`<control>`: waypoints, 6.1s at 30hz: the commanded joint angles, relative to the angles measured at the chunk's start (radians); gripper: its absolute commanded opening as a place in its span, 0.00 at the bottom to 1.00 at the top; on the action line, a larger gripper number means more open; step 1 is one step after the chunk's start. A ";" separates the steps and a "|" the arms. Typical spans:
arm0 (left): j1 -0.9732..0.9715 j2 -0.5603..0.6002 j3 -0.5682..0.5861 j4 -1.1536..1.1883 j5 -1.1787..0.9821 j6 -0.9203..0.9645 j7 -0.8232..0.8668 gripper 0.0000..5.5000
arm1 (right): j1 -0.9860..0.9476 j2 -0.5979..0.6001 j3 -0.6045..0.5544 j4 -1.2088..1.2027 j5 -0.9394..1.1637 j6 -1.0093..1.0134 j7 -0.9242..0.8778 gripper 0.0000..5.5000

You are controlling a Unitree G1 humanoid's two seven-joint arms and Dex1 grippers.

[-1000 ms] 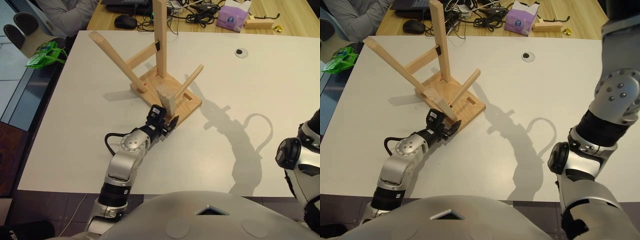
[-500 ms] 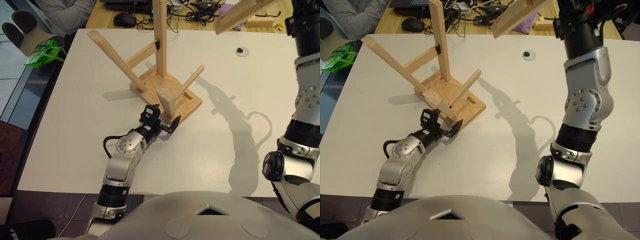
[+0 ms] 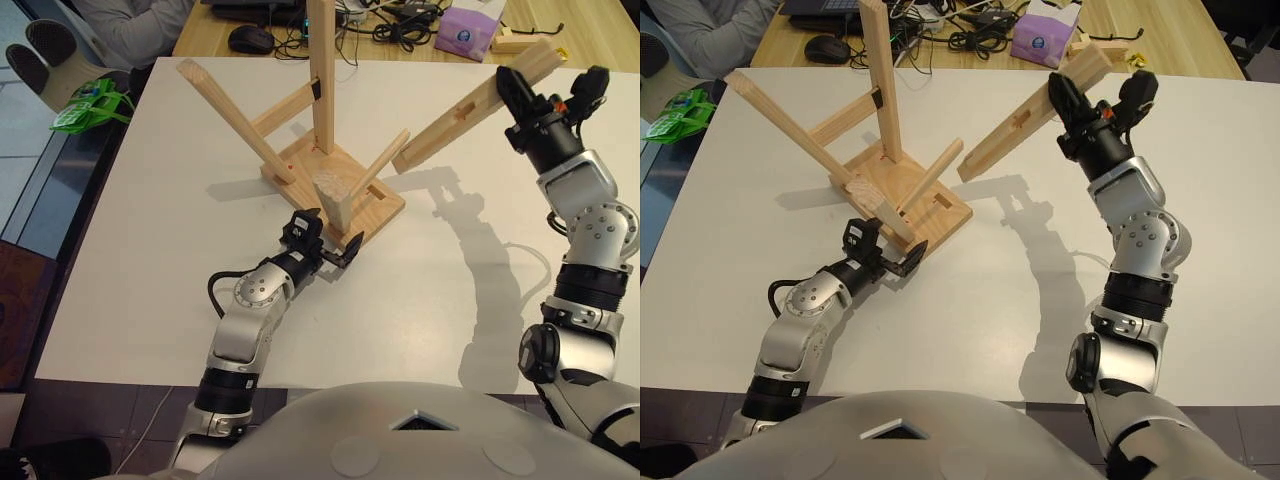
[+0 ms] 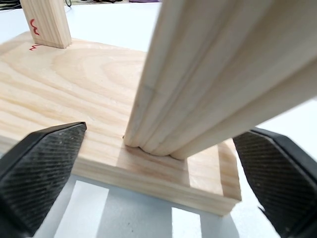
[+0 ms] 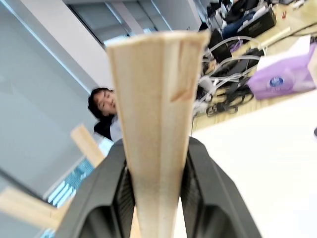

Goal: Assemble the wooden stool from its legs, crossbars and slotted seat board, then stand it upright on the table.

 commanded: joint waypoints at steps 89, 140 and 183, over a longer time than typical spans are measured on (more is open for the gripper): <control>-0.104 -0.026 -0.015 0.148 0.027 -0.028 -0.006 0.98 | -0.132 0.027 0.384 0.056 -0.423 -0.125 0.446 0.19; -0.103 -0.047 -0.016 0.162 0.031 -0.036 0.017 0.98 | -0.253 0.119 0.169 0.126 -0.355 -0.234 0.298 0.59; -0.100 -0.101 -0.035 0.204 0.057 -0.081 0.071 0.98 | -0.450 -0.087 0.610 -0.057 -0.835 -0.404 0.408 0.00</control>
